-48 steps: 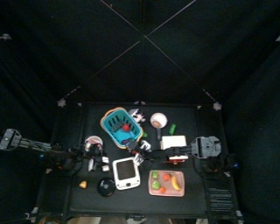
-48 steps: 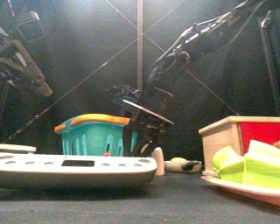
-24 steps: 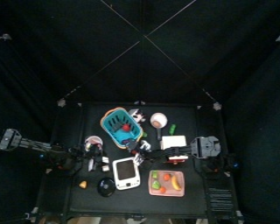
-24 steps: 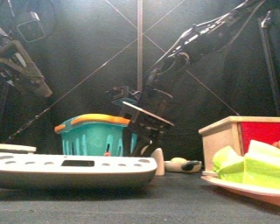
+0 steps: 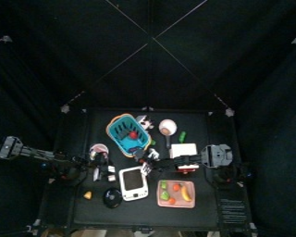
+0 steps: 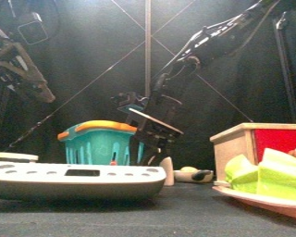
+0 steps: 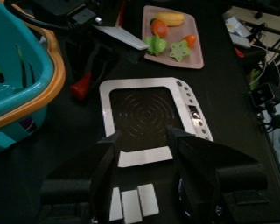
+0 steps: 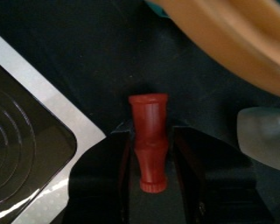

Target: Grab ketchup

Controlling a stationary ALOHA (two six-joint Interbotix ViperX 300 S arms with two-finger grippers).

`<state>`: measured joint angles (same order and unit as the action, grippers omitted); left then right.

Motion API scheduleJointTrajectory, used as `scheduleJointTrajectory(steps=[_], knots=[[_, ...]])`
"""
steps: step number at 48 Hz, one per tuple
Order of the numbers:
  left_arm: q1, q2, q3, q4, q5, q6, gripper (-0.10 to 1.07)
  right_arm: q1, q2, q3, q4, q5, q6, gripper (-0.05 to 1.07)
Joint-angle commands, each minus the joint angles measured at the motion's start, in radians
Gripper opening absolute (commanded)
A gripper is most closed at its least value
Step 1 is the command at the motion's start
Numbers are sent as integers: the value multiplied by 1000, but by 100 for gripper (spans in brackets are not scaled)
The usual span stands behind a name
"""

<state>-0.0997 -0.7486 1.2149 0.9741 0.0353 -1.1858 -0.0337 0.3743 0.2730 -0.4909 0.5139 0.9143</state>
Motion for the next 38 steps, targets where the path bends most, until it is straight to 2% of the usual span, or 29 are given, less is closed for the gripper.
scheduleJointTrajectory(steps=[1,19,38], knots=[[3,2,-14,-2,-5,0,83,0,-20,-3,3,14,-2,43],[3,3,-14,-2,-3,0,83,37,-110,-44,-9,94,-5,43],[3,2,-14,-2,-5,0,83,38,-106,-60,-25,104,-8,43]])
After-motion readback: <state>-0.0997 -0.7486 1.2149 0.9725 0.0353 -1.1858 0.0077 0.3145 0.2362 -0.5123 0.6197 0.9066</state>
